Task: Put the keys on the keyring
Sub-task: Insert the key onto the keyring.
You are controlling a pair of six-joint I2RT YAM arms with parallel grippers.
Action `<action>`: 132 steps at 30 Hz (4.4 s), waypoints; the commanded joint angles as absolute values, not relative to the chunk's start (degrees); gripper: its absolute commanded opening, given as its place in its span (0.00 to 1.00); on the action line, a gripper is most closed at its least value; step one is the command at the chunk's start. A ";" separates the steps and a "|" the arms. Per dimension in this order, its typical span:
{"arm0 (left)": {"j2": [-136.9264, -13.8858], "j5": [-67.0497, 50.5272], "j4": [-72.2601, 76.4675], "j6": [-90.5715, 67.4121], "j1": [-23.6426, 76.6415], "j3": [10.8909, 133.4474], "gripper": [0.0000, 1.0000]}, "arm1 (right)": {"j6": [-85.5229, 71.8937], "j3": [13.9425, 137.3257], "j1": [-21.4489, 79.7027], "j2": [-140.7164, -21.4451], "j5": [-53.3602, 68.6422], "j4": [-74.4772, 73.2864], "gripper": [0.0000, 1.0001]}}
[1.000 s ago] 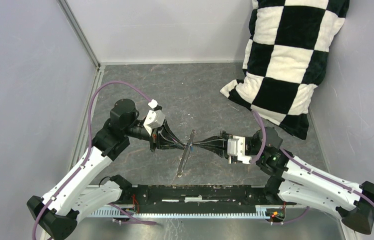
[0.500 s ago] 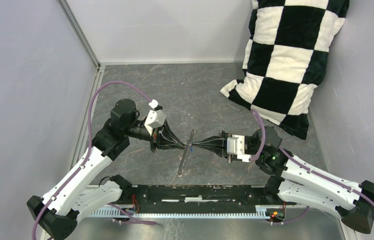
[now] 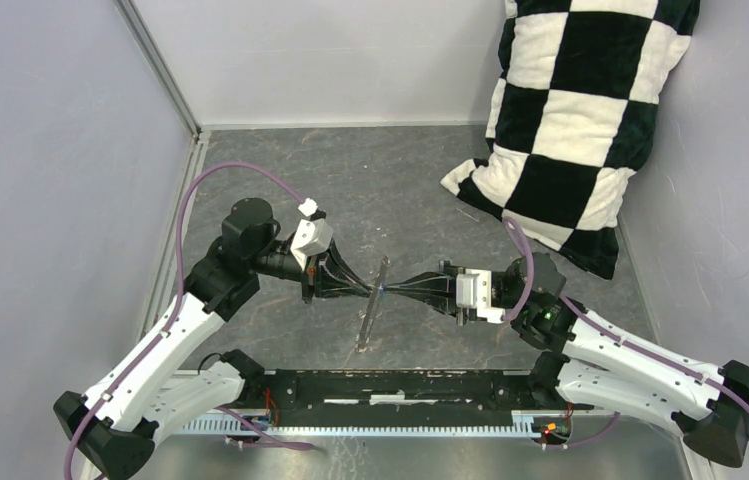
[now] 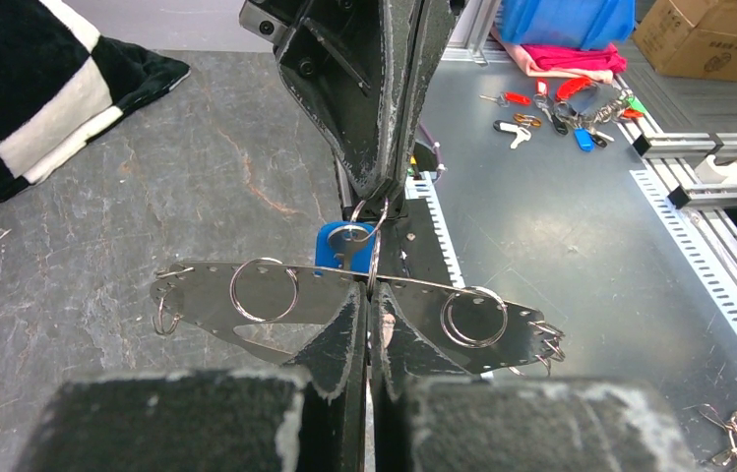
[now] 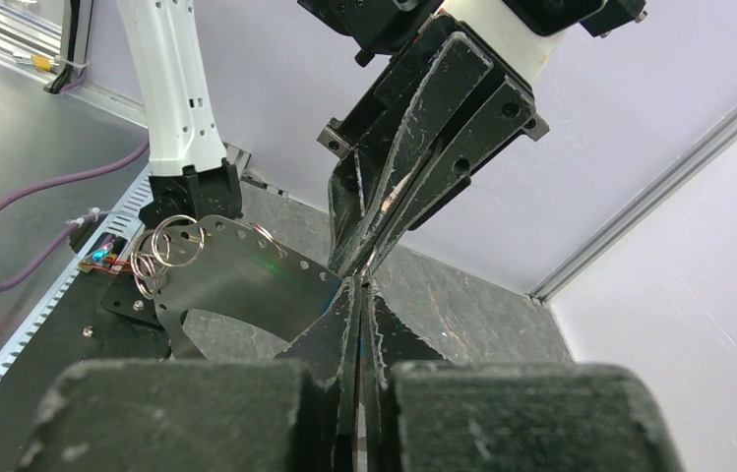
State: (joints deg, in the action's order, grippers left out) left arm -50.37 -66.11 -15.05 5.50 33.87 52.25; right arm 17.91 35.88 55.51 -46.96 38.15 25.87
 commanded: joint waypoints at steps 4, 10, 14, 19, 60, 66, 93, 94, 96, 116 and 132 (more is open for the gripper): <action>-50.34 -65.78 -15.55 8.49 34.02 54.91 0.02 | 16.53 38.57 55.91 -47.45 39.20 28.74 0.00; -50.08 -65.81 -16.11 9.05 34.01 54.91 0.02 | 17.40 38.16 55.86 -47.53 37.87 27.13 0.00; -50.14 -65.85 -16.24 8.99 34.02 55.02 0.02 | 17.82 37.54 55.87 -47.20 36.73 25.73 0.00; -50.11 -65.88 -16.18 9.13 34.05 55.02 0.02 | 18.19 37.35 55.94 -46.88 35.48 24.43 0.00; -50.64 -64.28 -16.70 8.85 34.06 54.98 0.02 | 15.74 37.49 55.84 -47.70 36.21 28.02 0.00; -50.70 -64.25 -16.88 9.05 34.06 54.93 0.02 | 15.16 37.61 55.89 -47.92 36.12 28.56 0.00; -50.54 -64.24 -17.66 9.59 34.02 55.55 0.02 | 16.00 36.39 55.88 -46.56 33.57 24.39 0.00; -50.56 -64.23 -17.62 9.54 34.01 55.55 0.02 | 15.87 36.39 55.92 -46.45 33.67 24.35 0.00; -50.45 -64.16 -17.55 9.57 34.06 55.61 0.02 | 15.82 36.41 55.90 -46.36 33.68 24.35 0.00; -50.89 -63.62 -17.49 9.36 34.05 55.48 0.02 | 15.07 36.91 55.85 -46.81 34.63 26.40 0.00; -50.80 -63.37 -17.97 10.01 34.04 55.19 0.02 | 13.90 37.09 55.92 -47.96 35.60 28.82 0.00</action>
State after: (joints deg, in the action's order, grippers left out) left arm -50.96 -63.29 -18.48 6.92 33.87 53.41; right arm 15.03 35.88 55.51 -47.86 34.65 25.93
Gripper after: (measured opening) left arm 0.040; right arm 0.006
